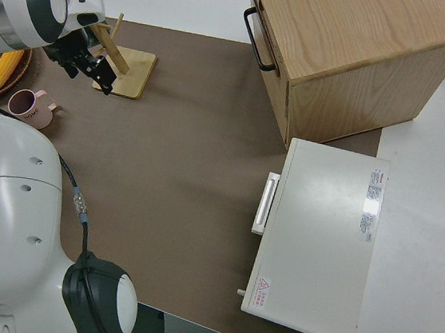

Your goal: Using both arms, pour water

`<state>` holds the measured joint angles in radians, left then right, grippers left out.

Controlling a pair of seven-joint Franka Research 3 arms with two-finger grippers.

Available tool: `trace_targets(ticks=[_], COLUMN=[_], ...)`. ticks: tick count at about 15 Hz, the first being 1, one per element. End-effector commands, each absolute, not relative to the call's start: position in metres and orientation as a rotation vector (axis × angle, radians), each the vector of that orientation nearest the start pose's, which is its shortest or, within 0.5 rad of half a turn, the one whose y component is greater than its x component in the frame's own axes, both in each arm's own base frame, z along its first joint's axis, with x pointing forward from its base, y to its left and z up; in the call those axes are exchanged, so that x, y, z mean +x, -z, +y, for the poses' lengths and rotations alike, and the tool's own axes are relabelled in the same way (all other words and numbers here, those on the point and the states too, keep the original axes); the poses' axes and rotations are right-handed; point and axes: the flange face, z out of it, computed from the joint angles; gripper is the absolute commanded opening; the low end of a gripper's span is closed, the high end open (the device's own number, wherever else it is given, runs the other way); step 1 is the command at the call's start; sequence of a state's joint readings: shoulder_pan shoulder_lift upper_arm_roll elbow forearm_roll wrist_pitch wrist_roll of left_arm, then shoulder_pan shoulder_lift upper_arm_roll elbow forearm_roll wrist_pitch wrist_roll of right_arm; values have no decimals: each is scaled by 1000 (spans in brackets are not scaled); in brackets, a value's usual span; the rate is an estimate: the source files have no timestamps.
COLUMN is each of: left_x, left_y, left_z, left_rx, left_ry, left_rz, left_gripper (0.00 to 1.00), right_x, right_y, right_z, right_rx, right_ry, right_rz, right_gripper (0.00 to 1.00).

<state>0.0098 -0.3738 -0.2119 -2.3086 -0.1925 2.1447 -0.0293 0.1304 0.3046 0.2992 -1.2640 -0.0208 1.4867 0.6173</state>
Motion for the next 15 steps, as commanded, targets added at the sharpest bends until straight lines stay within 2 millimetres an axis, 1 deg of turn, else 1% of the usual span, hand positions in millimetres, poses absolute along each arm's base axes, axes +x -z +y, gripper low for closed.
trace_targets(ticks=[1, 2, 4, 7, 9, 11, 13, 15], left_x=[430, 428, 425, 432, 437, 445, 454, 460], left_y=[-505, -499, -488, -475, -467, -460, -454, -450], left_z=[-125, -129, -140, -142, -142, -144, -151, -155], left_rx=[-3252, -3248, -3244, -3249, -3254, -3253, -3260, -3264], left_ry=[374, 370, 345, 302, 269, 232, 191, 167], left_rz=[121, 129, 133, 132, 120, 131, 128, 126], left_gripper=[0, 0, 0, 0, 0, 0, 0, 0], right_x=[584, 582, 582, 580, 578, 579, 580, 581], right_y=[-605, -609, -617, -626, -632, -633, -634, -635], right_z=[171, 160, 127, 84, 62, 45, 31, 24], right_rx=[-3154, -3160, -3163, -3162, -3161, -3160, -3151, -3127], right_ry=[-143, -153, -164, -181, -178, -174, -170, -166], right_rz=[189, 168, 131, 114, 100, 102, 120, 158], right_gripper=[987, 987, 987, 987, 987, 987, 987, 987])
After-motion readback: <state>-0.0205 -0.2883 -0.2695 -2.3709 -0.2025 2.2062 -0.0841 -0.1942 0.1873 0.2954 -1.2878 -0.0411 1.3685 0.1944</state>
